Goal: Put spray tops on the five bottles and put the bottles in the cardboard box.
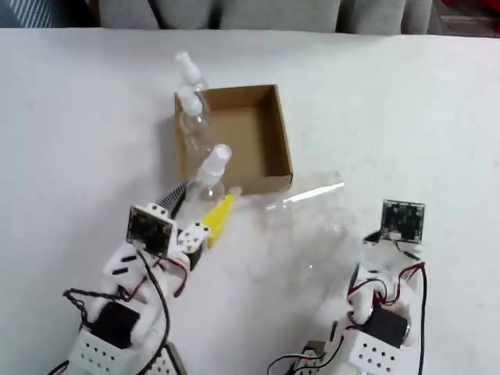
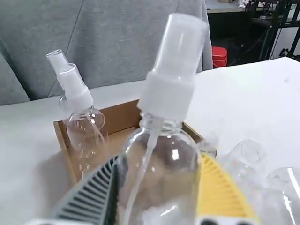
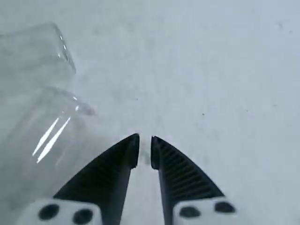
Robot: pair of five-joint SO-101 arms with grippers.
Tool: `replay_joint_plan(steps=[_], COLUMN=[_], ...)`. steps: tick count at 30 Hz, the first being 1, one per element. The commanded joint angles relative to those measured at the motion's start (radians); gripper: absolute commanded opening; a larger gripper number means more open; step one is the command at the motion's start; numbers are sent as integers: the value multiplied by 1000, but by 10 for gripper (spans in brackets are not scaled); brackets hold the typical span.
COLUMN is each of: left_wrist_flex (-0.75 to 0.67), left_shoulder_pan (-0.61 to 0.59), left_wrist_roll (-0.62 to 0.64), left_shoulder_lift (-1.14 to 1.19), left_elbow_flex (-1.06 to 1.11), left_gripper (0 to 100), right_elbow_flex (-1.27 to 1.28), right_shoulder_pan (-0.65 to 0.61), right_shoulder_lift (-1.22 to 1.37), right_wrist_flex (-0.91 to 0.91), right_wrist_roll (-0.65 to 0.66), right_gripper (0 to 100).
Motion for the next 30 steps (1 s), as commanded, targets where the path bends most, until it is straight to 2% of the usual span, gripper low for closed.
replay_joint_plan(steps=[1, 4, 9, 12, 17, 21, 30], left_wrist_flex=[-150, -224, -328, -379, -296, -253, -256], left_shoulder_pan=[-2, -4, -74, -114, -154, -147, -147], left_wrist_roll=[54, 60, 63, 132, 242, 250, 328], left_shoulder_lift=[-10, -8, -7, -4, -2, 15, 510], left_elbow_flex=[23, 34, 34, 28, -87, -180, -474], left_gripper=[20, 20, 20, 20, 20, 20, 20], right_elbow_flex=[9, 9, 9, 9, 9, 9, 9], right_shoulder_pan=[31, 30, 30, 30, 30, 30, 30], right_shoulder_lift=[-12, -12, -12, -12, -12, -12, -12], right_wrist_flex=[21, 22, 22, 24, 24, 24, 24], right_wrist_roll=[58, 63, 63, 63, 63, 57, 55], right_gripper=[16, 16, 16, 16, 16, 16, 16])
